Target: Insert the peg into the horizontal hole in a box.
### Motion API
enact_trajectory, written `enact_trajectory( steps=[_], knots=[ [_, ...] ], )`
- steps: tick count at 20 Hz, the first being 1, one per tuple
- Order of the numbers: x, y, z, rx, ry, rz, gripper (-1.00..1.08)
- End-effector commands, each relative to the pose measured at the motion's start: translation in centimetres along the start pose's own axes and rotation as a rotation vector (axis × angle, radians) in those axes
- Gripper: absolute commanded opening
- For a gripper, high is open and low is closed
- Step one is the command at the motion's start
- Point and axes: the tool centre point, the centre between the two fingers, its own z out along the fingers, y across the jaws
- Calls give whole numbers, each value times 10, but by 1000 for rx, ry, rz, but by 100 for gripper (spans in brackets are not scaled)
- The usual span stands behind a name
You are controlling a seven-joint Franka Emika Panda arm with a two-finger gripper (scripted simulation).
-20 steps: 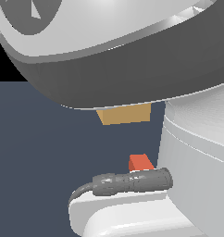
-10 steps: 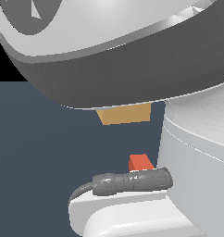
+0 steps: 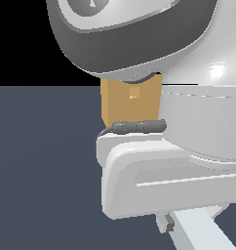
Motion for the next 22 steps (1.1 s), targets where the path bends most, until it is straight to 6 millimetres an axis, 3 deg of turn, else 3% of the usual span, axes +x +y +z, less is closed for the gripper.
enact_trajectory(
  steps=[1, 15, 19, 22],
  knots=[
    [28, 9, -16, -5, -1, -15, -100],
    [192, 49, -99, -5, -3, -90, -100],
    [225, 57, -115, -6, -2, -104, -100],
    [238, 61, -122, -6, -2, -110, -100]
  ],
)
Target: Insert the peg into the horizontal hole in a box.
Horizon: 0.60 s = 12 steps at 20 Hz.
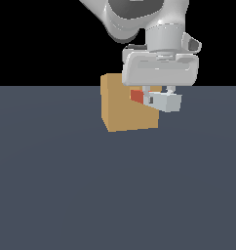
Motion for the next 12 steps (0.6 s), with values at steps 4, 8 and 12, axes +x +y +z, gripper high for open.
enact_trajectory(
  steps=[4, 8, 12],
  knots=[
    [8, 5, -7, -2, -1, -2, -100],
    [9, 4, -5, 1, 0, -3, -100],
    [8, 7, -8, -4, -1, -3, -100]
  ],
)
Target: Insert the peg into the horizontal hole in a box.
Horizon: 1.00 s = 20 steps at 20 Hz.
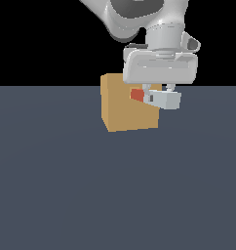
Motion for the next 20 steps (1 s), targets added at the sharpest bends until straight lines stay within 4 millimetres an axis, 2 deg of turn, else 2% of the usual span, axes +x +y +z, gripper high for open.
enact_trajectory(
  steps=[1, 6, 10, 14, 20],
  knots=[
    [-1, 2, -4, -7, -1, 0, -100],
    [0, 1, -2, -3, 0, 0, -100],
    [12, 1, -2, -3, 0, 0, -100],
    [40, 0, -3, -5, -1, 0, -100],
    [97, 0, -4, -6, -1, 0, -100]
  ],
)
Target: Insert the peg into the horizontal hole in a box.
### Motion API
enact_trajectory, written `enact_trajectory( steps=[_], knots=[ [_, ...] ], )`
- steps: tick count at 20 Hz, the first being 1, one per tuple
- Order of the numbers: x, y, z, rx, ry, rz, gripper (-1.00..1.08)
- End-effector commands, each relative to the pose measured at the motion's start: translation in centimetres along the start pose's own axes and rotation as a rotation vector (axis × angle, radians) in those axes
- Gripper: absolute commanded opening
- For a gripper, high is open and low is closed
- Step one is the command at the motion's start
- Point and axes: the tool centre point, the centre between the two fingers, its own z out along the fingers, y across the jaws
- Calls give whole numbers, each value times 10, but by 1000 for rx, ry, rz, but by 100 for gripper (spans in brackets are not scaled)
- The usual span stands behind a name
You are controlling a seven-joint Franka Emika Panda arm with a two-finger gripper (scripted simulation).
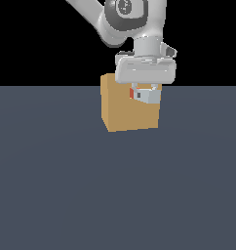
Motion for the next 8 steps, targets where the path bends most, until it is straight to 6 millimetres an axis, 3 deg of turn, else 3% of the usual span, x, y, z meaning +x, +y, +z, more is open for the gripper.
enact_trajectory(
  steps=[1, 8],
  knots=[
    [21, 1, -3, -5, 0, 1, -100],
    [44, 2, -3, -5, 0, 1, -100]
  ],
)
